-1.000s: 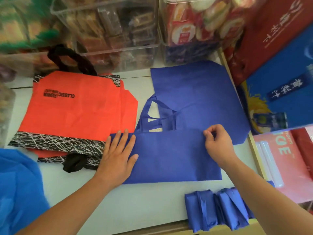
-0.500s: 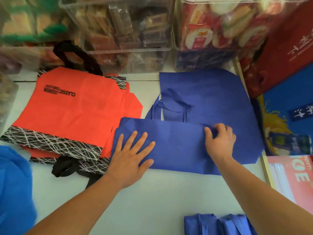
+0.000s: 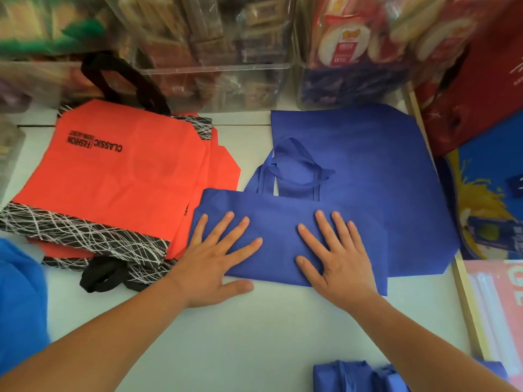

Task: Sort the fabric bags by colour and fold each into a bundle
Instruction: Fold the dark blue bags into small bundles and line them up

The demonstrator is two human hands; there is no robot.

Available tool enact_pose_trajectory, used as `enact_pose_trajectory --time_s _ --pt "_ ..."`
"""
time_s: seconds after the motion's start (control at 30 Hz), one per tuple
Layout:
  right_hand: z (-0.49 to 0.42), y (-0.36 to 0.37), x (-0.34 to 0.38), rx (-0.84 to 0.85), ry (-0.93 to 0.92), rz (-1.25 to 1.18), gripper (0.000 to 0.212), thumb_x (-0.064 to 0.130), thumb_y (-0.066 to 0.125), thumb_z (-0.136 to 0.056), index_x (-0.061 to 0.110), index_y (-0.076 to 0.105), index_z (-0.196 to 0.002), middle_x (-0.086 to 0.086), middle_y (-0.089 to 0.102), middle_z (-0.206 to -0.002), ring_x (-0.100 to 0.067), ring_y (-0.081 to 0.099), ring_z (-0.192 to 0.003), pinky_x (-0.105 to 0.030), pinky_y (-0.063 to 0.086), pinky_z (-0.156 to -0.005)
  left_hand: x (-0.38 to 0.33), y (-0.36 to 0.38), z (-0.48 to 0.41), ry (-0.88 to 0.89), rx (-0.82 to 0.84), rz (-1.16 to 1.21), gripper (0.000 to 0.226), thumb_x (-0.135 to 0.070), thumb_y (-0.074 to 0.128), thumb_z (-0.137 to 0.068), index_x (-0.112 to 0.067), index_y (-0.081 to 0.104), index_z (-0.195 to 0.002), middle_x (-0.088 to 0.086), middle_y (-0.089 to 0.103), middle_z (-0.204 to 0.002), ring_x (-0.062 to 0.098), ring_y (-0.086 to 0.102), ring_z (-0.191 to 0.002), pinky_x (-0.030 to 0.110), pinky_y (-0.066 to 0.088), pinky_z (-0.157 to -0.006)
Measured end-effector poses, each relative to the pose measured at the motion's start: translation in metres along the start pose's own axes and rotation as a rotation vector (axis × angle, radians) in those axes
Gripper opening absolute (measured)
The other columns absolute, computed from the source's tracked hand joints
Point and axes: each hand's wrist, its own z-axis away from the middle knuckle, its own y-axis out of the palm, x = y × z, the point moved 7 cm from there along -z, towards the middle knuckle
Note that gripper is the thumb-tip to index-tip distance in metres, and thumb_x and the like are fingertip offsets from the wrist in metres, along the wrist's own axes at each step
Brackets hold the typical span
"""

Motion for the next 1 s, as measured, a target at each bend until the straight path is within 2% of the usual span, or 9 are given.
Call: enact_pose_trajectory --time_s 0.27,0.37,0.5,0.57,0.63,0.7,0.77,0.87,1.0 --pt "-0.001 0.0 -0.002 -0.012 -0.024 -0.049 0.063 0.069 0.026 -0.102 0.042 0.032 -0.159 -0.002 0.018 -0.172 -0.031 0.013 -0.159 -0.057 0.014 -0.126 0.002 0.002 0.004 0.187 -0.089 -0.019 0.05 -0.054 0.032 -0.108 -0.033 0.048 -0.151 -0.003 0.031 -0.167 0.033 0.023 -0.156 0.075 0.025 -0.113" --pt "0.009 -0.016 0.001 -0.023 -0.125 -0.243 0.067 0.074 0.049 -0.094 0.04 0.048 -0.152 -0.007 0.023 -0.169 -0.031 0.017 -0.157 -0.061 0.01 -0.125 0.004 -0.014 -0.002 0.159 -0.048 -0.003 0.062 -0.053 0.011 -0.109 -0.029 0.062 -0.136 -0.006 0.05 -0.156 0.031 0.042 -0.148 0.073 0.036 -0.109" --pt "0.033 -0.043 0.0 -0.075 -0.345 -0.121 0.047 0.059 0.056 -0.097 0.029 0.067 -0.133 -0.001 0.058 -0.137 -0.027 0.059 -0.118 -0.048 0.056 -0.091 0.009 -0.041 -0.006 -0.075 0.196 0.279 0.097 -0.079 -0.01 -0.088 -0.032 0.058 -0.14 -0.015 0.057 -0.148 0.014 0.041 -0.148 0.05 0.032 -0.121" --pt "0.034 -0.055 -0.019 -0.033 -0.277 -0.223 0.038 0.056 0.046 -0.102 0.033 0.07 -0.12 0.008 0.056 -0.143 -0.019 0.062 -0.117 -0.035 0.058 -0.07 0.008 -0.056 -0.004 -0.135 0.269 0.305 0.067 -0.073 0.006 -0.093 -0.038 0.059 -0.115 -0.013 0.071 -0.109 0.017 0.062 -0.114 0.039 0.047 -0.097" --pt "0.029 -0.061 -0.039 0.138 -0.17 -0.363 0.031 0.06 0.044 -0.101 0.039 0.066 -0.103 0.011 0.046 -0.155 -0.011 0.057 -0.13 -0.019 0.049 -0.076 0.001 -0.071 -0.005 -0.126 0.243 0.265 0.037 -0.06 0.024 -0.104 -0.034 0.048 -0.094 -0.008 0.055 -0.074 0.02 0.054 -0.08 0.038 0.041 -0.071" --pt "0.021 -0.065 -0.053 0.327 -0.063 -0.375 0.026 0.062 0.048 -0.096 0.041 0.062 -0.094 0.018 0.045 -0.153 -0.006 0.055 -0.128 -0.012 0.042 -0.08 -0.005 -0.079 -0.008 -0.147 0.211 0.221 0.034 -0.053 0.031 -0.107 -0.028 0.045 -0.089 -0.007 0.046 -0.069 0.02 0.046 -0.074 0.038 0.033 -0.065" --pt "0.01 -0.068 -0.065 0.372 0.005 -0.2 0.048 0.074 0.036 -0.091 0.034 0.062 -0.094 0.025 0.058 -0.126 -0.012 0.064 -0.099 -0.027 0.048 -0.073 -0.002 -0.076 -0.011 -0.21 0.169 0.202 0.038 -0.054 0.032 -0.107 -0.026 0.042 -0.084 -0.006 0.046 -0.071 0.021 0.048 -0.074 0.038 0.035 -0.064" --pt "-0.012 -0.077 -0.078 0.063 0.068 0.066 0.059 0.077 0.029 -0.094 0.027 0.058 -0.084 0.007 0.062 -0.072 -0.021 0.058 -0.062 -0.033 0.042 -0.053 0.006 -0.069 -0.021 -0.209 -0.103 0.018 0.048 -0.057 0.033 -0.103 -0.021 0.052 -0.077 -0.004 0.052 -0.074 0.025 0.055 -0.072 0.036 0.042 -0.058" --pt "-0.021 -0.054 -0.082 -0.304 -0.015 0.243 0.039 0.044 0.048 -0.1 0.018 0.064 -0.075 -0.004 0.052 -0.068 -0.032 0.05 -0.06 -0.041 0.038 -0.056 0.019 -0.054 -0.032 -0.291 -0.223 -0.15 0.048 -0.056 0.04 -0.096 -0.016 0.06 -0.078 0.002 0.055 -0.076 0.03 0.056 -0.07 0.039 0.043 -0.061"
